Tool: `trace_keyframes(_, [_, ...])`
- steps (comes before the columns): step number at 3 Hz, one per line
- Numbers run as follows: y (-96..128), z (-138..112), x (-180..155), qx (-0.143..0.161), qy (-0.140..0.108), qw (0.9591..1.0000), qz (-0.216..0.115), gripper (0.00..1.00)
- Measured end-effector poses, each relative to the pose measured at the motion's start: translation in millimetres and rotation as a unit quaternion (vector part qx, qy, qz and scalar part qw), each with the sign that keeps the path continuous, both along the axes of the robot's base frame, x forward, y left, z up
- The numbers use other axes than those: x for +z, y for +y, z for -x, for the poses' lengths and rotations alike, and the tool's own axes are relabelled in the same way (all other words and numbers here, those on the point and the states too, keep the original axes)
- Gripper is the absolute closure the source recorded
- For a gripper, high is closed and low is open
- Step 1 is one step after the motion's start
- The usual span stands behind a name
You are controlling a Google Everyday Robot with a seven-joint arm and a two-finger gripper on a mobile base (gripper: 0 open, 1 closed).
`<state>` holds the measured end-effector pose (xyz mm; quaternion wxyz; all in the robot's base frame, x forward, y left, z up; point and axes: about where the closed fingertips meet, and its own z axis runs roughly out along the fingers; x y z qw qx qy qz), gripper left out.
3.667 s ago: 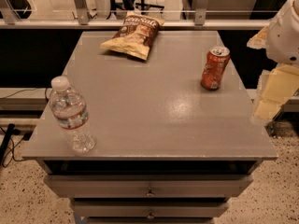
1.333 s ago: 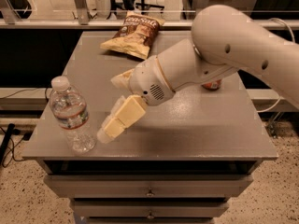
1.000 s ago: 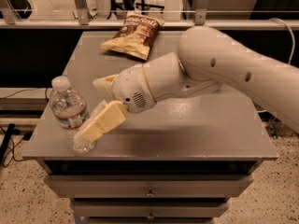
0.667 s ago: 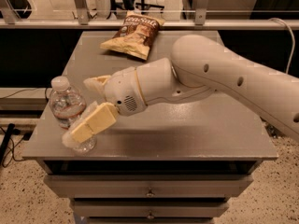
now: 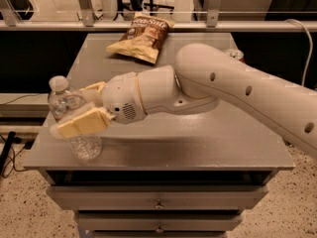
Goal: Pick water bottle
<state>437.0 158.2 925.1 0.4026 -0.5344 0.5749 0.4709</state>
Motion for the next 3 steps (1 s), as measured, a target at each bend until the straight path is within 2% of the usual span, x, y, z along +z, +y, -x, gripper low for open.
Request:
trace_keyframes(1, [-4.0,-16.5,13.5,-0.017,-0.015,0.9997,-0.007,0.61])
trace_keyframes(2, [-7.8,-45.1,43.9,-0.039,-0.042,0.9980,-0.026,0.84])
trace_keyframes(3, [-7.0,-47.4,53.0,-0.041,-0.049,0.9975,-0.031,1.00])
